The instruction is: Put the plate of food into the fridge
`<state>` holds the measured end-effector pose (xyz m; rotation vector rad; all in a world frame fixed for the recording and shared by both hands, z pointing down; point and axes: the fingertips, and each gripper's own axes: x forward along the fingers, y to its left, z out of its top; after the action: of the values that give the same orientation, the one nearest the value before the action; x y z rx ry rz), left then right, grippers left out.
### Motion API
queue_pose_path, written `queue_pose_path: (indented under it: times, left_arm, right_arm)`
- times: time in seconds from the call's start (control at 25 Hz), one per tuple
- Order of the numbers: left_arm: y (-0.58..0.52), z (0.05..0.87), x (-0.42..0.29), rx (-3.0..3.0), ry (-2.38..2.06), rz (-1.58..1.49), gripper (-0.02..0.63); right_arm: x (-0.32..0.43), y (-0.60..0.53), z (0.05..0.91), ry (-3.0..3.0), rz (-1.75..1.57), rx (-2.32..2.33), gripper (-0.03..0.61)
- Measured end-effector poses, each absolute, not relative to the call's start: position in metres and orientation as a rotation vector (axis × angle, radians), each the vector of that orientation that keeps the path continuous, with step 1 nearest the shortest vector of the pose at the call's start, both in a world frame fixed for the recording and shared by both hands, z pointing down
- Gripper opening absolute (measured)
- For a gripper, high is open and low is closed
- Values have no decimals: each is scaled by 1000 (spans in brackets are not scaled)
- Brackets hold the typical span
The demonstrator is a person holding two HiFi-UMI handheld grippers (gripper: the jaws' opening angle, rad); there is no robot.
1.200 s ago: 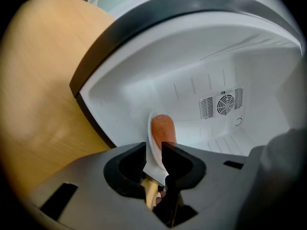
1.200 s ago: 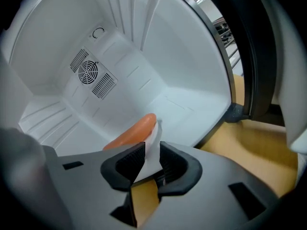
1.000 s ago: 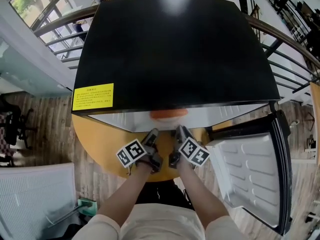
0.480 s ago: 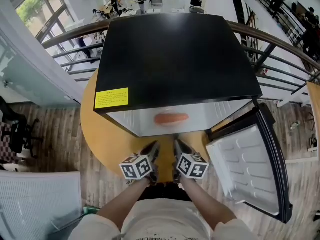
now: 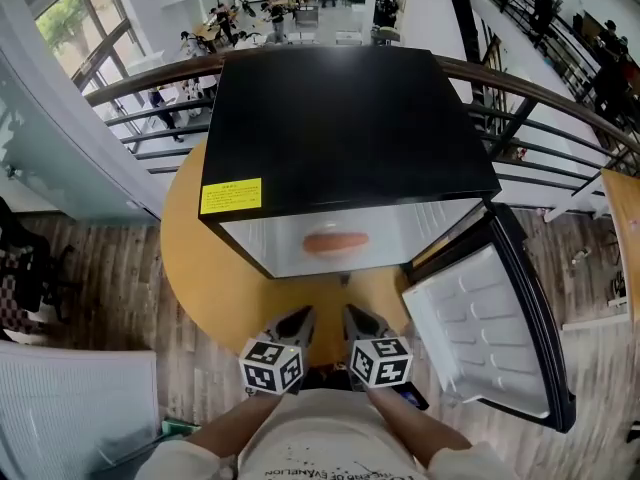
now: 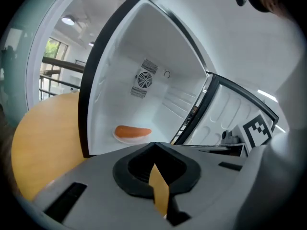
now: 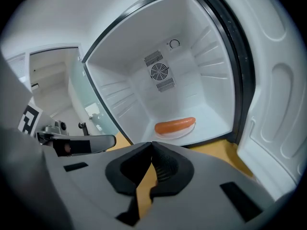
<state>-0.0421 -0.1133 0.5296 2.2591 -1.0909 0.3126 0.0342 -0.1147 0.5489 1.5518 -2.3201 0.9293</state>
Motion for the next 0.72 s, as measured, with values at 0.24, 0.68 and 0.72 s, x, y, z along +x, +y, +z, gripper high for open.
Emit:
queue_pose_path:
  times: [0.24, 0.68, 0.72]
  left_arm:
    - [-101, 525, -38, 2277, -1125, 358, 23]
    - [-99, 527, -35, 2291, -1148, 401, 23]
    - [-99, 527, -34, 2292, -1148, 401, 25]
  right_arm:
    - [32, -97, 541, -2297, 887, 1527, 26]
    - [33, -103, 526, -2302, 738, 1558, 28]
    - [34, -103, 527, -2299, 740, 1562, 28]
